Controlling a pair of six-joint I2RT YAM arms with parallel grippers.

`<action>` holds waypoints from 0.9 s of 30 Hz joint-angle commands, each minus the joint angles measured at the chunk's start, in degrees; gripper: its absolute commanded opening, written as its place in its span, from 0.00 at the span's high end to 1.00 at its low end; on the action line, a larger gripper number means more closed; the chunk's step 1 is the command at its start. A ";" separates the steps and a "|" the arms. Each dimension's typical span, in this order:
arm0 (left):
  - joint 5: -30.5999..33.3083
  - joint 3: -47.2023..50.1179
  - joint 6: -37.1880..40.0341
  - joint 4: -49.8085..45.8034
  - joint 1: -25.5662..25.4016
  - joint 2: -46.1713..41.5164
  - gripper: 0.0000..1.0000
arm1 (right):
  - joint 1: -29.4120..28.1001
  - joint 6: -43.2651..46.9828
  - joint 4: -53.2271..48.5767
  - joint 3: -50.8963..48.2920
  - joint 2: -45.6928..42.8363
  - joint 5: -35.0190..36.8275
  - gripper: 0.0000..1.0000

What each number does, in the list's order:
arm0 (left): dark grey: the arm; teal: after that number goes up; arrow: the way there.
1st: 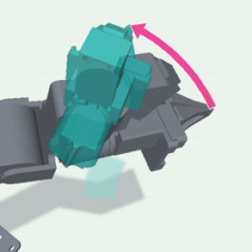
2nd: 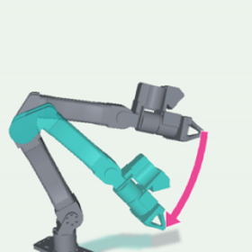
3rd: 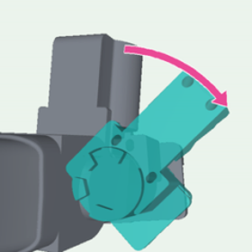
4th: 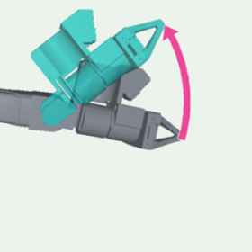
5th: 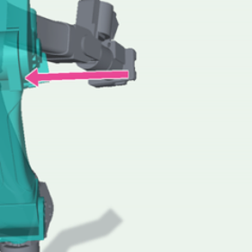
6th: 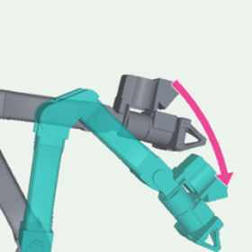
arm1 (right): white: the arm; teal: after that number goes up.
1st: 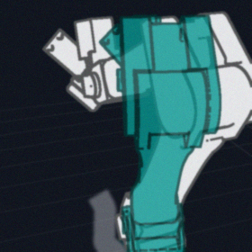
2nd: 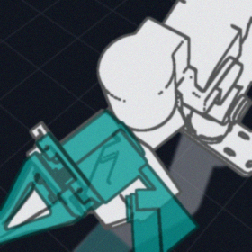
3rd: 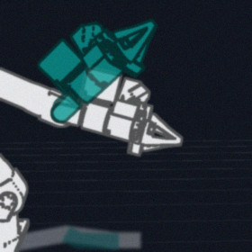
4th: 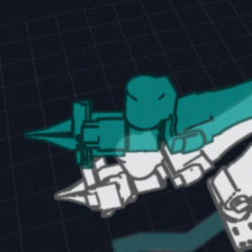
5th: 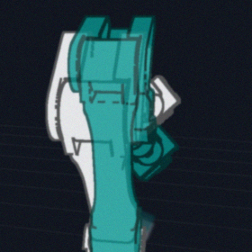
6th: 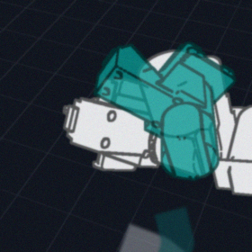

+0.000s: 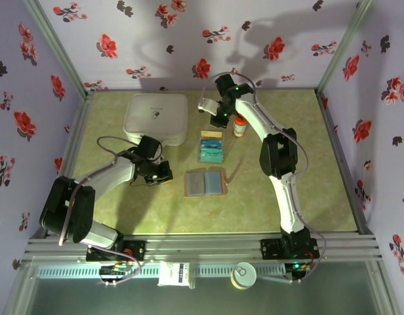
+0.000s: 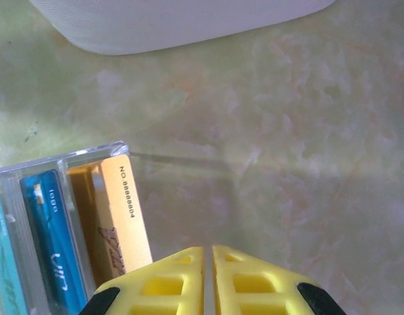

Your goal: Take the credit cards out of the card holder

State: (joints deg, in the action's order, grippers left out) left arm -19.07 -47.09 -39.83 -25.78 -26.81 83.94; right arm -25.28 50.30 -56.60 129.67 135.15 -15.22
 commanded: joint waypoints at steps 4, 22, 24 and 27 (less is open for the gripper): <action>-0.79 0.85 1.52 -0.73 0.53 0.72 0.92 | -0.98 -0.83 1.54 -2.60 0.69 1.69 0.87; -1.53 1.37 1.09 0.16 0.48 0.52 0.92 | -2.12 1.73 -2.67 -2.95 0.37 4.14 0.85; -1.69 1.32 1.00 0.25 0.57 0.48 0.92 | -2.32 1.79 -3.05 -3.20 0.38 4.22 0.85; -1.93 1.26 1.11 0.12 0.53 0.54 0.92 | -2.58 2.11 -4.15 -3.31 0.46 4.06 0.86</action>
State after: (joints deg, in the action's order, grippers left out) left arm -19.77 -46.70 -39.86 -25.52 -26.72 84.42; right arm -27.14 51.03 -58.00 126.23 135.24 -12.01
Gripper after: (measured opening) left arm 0.080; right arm 0.143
